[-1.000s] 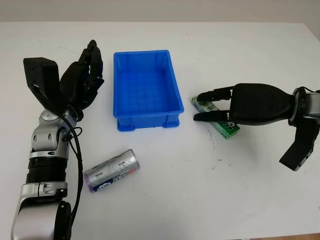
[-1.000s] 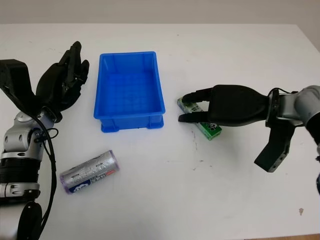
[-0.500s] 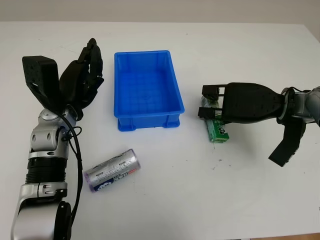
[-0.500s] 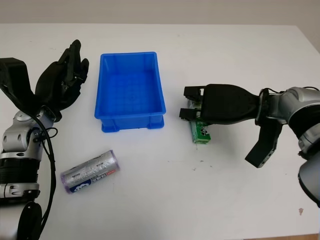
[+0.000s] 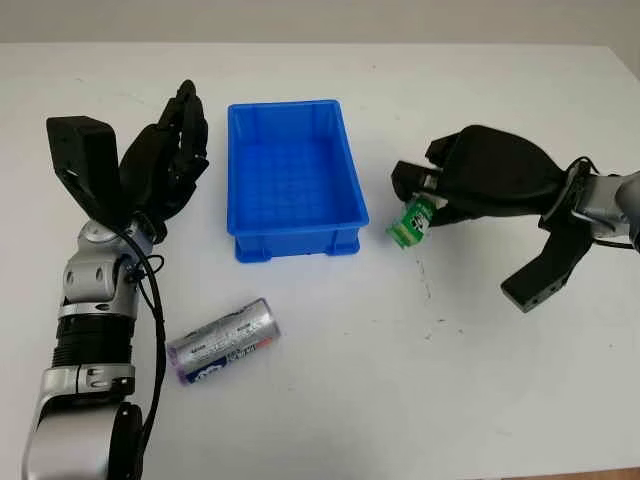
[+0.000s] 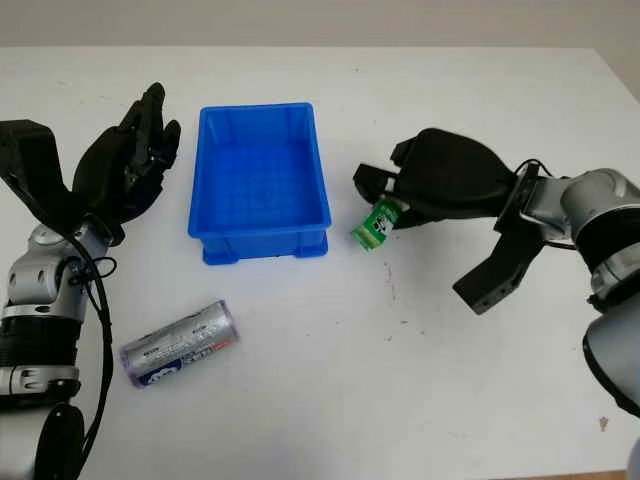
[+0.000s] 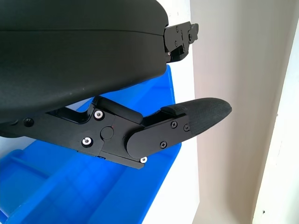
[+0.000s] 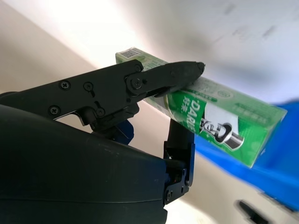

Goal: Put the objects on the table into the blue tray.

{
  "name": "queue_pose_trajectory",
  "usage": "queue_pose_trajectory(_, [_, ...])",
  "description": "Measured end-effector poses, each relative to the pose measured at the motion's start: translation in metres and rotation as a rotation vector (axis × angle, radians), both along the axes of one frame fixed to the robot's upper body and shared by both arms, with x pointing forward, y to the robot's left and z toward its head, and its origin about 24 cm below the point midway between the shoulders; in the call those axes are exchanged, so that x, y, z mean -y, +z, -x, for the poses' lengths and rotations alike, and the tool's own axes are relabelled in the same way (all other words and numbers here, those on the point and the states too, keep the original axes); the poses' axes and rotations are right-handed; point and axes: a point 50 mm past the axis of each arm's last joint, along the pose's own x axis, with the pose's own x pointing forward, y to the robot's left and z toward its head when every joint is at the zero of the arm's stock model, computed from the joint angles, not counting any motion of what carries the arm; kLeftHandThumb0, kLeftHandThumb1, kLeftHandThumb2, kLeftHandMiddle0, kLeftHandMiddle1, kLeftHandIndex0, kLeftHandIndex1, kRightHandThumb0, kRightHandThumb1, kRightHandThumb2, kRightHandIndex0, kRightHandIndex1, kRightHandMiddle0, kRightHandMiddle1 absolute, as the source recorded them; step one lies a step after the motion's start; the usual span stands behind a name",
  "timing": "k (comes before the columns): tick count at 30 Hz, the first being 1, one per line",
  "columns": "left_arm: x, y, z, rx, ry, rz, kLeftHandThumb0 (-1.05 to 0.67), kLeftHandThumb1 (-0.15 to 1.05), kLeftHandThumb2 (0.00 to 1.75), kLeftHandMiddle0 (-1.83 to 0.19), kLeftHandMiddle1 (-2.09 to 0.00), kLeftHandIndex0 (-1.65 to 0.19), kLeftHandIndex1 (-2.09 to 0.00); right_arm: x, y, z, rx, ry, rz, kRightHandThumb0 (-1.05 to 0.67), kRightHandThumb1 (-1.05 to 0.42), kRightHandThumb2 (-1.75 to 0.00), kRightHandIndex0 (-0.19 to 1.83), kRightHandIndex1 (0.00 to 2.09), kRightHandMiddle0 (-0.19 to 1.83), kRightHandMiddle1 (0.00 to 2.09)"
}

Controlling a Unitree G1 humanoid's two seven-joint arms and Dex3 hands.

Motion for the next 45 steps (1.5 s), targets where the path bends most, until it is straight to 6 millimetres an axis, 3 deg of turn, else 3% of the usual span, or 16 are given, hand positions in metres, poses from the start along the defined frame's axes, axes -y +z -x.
queue_pose_trajectory(4, [0.000,0.000,0.000,0.000,0.001,0.000,-0.67,1.05,0.74,0.19,0.00,0.19,0.00,0.000,0.022,-0.006,0.056,-0.077,-0.093,-0.45,-1.05,-0.20,0.80,2.09,0.52,2.09])
queue_pose_trajectory(8, [0.000,0.000,0.000,0.000,0.001,0.000,-0.67,1.05,0.74,0.19,0.00,0.19,0.00,0.001,0.048,-0.010,0.096,-0.130,-0.262,-0.43,-1.05,-0.12,0.85,2.09,0.56,2.09])
queue_pose_trajectory(13, [0.000,0.000,0.000,-0.001,0.006,0.002,-0.67,1.05,0.73,0.19,0.00,0.19,0.00,-0.003,0.073,-0.012,0.113,-0.135,-0.424,-0.44,-1.05,-0.17,0.90,2.09,0.60,2.09])
queue_pose_trajectory(21, [0.001,-0.001,0.000,-0.004,0.007,0.006,-0.67,1.05,0.74,0.19,0.00,0.19,0.00,-0.037,0.097,-0.017,0.126,-0.022,-0.592,-0.49,-1.05,-0.25,0.96,2.09,0.58,2.09])
queue_pose_trajectory(29, [0.003,-0.001,0.000,-0.002,0.013,0.009,-0.67,1.05,0.73,0.19,0.00,0.19,0.00,-0.103,0.091,-0.020,0.058,0.166,-0.551,-0.50,-1.05,-0.22,0.97,2.09,0.53,2.09])
queue_pose_trajectory(34, [0.002,0.000,0.000,0.001,0.018,0.009,-0.68,1.05,0.72,0.19,0.00,0.19,0.00,-0.132,0.075,-0.019,-0.011,0.239,-0.453,-0.54,-1.05,-0.26,0.92,2.09,0.56,2.09])
queue_pose_trajectory(37, [0.002,0.000,0.000,0.001,0.023,0.012,-0.69,1.05,0.70,0.19,0.00,0.19,0.00,-0.137,0.066,-0.021,-0.072,0.216,-0.389,-0.55,-1.05,-0.27,0.91,2.09,0.53,2.09])
queue_pose_trajectory(39, [0.002,0.001,0.001,0.004,0.023,0.017,-0.70,1.05,0.70,0.19,0.00,0.19,0.00,-0.137,0.060,-0.024,-0.112,0.177,-0.325,-0.56,-1.05,-0.29,0.71,2.09,0.41,2.09])
queue_pose_trajectory(40, [0.002,0.001,0.001,0.004,0.021,0.022,-0.70,1.05,0.70,0.19,0.00,0.19,0.00,-0.137,0.057,-0.027,-0.156,0.130,-0.281,-0.54,-1.05,-0.27,0.47,2.09,0.23,2.00])
queue_pose_trajectory(42, [0.003,0.001,0.001,0.007,0.019,0.027,-0.70,1.05,0.70,0.19,0.00,0.19,0.00,-0.134,0.051,-0.031,-0.260,0.043,-0.212,-0.36,-1.05,-0.25,0.05,1.67,0.01,1.42])
queue_pose_trajectory(45, [0.003,0.001,0.002,0.005,0.016,0.035,-0.70,1.05,0.70,0.19,0.00,0.19,0.00,-0.131,0.044,-0.035,-0.392,-0.059,-0.111,-0.14,-1.05,-0.36,0.05,0.54,0.05,0.56])
